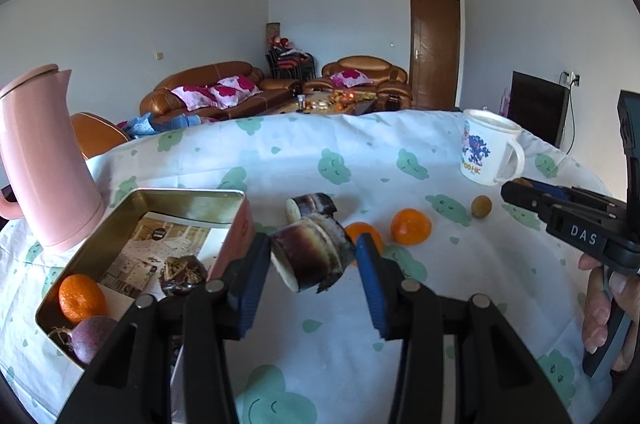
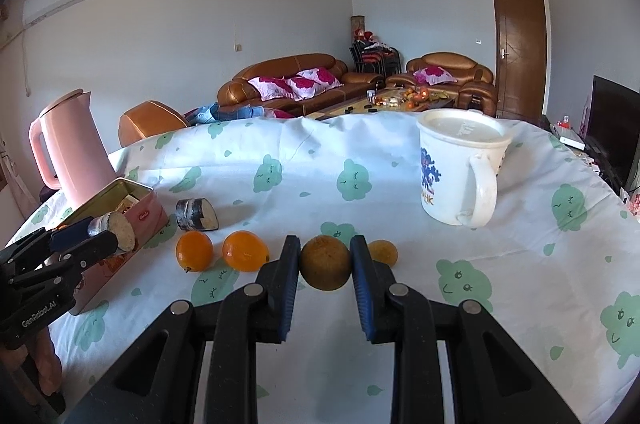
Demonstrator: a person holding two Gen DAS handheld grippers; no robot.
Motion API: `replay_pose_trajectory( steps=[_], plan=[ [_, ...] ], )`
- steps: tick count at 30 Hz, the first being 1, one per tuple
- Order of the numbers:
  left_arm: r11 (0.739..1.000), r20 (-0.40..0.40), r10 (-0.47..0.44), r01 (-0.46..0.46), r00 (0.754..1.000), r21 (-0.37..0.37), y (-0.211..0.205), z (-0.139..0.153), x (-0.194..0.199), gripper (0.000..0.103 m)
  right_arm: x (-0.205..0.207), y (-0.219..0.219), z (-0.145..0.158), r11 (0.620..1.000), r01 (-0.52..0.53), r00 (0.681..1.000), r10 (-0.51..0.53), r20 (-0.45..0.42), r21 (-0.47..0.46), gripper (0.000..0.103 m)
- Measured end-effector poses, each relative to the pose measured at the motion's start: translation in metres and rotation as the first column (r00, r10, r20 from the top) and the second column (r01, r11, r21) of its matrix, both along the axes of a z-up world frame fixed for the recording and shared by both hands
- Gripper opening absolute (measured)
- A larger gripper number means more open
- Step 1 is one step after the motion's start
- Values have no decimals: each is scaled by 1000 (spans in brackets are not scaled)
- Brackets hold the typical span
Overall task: Organize fruits
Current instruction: 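Carry the cylinder and yellow fruit over the tin box with both tools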
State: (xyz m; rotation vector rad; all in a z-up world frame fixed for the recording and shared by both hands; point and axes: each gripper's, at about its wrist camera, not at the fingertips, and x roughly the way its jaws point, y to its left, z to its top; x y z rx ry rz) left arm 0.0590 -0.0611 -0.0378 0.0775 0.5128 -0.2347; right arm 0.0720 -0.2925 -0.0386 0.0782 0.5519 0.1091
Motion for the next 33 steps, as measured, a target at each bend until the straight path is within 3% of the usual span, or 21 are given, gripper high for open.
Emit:
replay_pose_trajectory(
  steps=[16,24,33],
  plan=[
    [1000,83,23,-23,996,-8,4,6,-16,46,-15,2,7,1000,11,997,-11,78,-6,27],
    [999,93,35,-33,995,-20,7,7,-19,45,-25,10,10,1000,5,993,-2,117,-27,27],
    [998,82,33,-28,996,-61,15,9,-22,45,-25,22,10,999,-26,994,29,104,-33,27]
  ],
)
